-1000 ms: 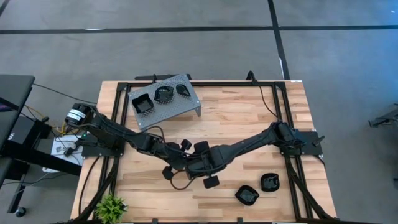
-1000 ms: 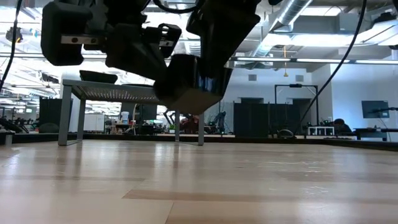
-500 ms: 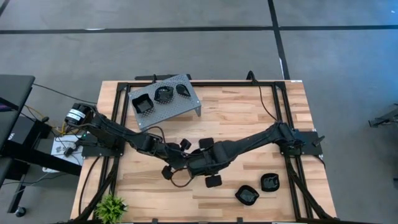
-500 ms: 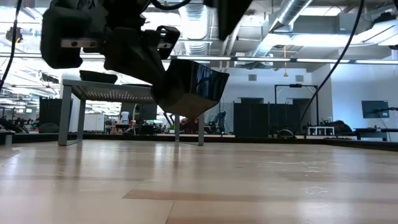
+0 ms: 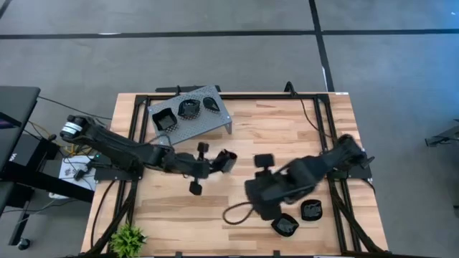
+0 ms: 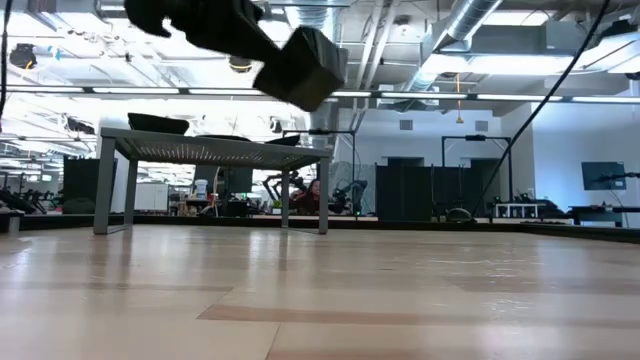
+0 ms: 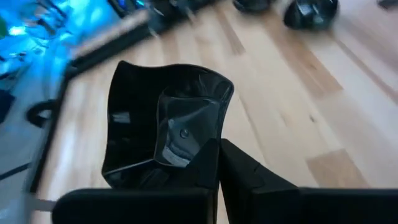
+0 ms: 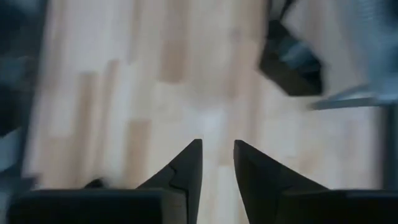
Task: Pick & Place Mini shaped plates
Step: Stack the black distorted square plate on top of the black distorted square plate on the shelf
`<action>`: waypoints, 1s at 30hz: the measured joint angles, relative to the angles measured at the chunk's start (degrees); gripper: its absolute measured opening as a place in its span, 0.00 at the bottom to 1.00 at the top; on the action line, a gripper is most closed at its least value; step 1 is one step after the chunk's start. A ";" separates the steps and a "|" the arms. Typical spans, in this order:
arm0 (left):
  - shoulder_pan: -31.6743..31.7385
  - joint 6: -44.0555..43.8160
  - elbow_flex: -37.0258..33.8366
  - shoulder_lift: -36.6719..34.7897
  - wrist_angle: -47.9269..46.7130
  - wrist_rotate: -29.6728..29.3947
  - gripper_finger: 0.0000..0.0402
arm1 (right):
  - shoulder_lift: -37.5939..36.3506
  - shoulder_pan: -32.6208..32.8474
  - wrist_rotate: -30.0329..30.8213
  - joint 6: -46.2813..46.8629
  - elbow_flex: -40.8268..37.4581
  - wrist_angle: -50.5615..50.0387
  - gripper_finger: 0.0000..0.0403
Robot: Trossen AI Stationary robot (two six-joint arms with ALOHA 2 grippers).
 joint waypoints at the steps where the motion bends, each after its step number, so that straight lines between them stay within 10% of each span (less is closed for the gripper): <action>1: 0.37 -0.11 0.02 -1.40 -0.41 -0.08 0.02 | -1.29 1.11 3.60 0.86 -0.51 0.05 0.21; 10: 4.53 -3.67 1.01 -16.62 -13.86 -15.32 0.02 | -16.25 9.68 32.40 14.35 -22.25 0.91 0.20; 14: 9.88 -10.63 6.45 -20.69 -26.80 -16.73 0.02 | -26.46 8.06 32.04 18.52 -43.88 14.36 0.20; 21: 20.03 -17.99 18.22 -20.53 -47.01 -16.84 0.02 | -38.67 0.64 21.12 8.64 -78.96 65.68 0.15; 25: 23.45 -25.10 22.14 -19.35 -58.59 -16.68 0.02 | -38.76 -2.28 19.54 1.95 -89.63 87.58 0.14; 30: 26.30 -32.73 21.24 -17.82 -69.81 -16.51 0.02 | -38.58 -5.04 18.23 3.18 -92.60 90.14 0.14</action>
